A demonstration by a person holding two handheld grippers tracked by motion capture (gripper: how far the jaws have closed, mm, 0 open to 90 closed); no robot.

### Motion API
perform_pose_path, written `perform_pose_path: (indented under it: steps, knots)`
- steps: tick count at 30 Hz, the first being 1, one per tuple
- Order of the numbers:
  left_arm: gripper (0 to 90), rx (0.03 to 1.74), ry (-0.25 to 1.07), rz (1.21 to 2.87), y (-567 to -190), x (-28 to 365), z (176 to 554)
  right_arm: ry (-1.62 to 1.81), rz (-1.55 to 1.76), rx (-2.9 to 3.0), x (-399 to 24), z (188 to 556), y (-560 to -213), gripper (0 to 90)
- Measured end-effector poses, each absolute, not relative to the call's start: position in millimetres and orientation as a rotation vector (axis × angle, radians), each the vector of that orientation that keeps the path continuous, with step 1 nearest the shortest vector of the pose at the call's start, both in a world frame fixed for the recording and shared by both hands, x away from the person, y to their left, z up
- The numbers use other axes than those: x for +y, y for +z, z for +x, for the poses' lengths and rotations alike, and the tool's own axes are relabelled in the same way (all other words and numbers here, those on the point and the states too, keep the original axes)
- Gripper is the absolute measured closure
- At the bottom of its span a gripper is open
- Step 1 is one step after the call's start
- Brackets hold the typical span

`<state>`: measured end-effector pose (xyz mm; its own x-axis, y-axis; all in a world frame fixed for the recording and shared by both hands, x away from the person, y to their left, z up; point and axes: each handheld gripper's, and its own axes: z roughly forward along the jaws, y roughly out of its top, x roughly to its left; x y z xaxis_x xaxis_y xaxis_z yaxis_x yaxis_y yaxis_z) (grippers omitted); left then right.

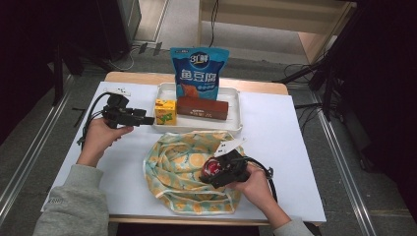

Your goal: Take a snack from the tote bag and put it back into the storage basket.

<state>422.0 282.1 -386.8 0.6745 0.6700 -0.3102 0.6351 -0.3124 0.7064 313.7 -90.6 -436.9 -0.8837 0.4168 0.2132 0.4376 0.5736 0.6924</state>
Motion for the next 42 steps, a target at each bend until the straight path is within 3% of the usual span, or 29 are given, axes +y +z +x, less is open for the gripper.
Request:
perform_pose_path:
  steps: [42]
  knots:
    - [35.9, 1.003, 0.041, 2.028, -387, 282, 422, -1.273, -0.834, -2.731, -91, 339, -395, 23.3]
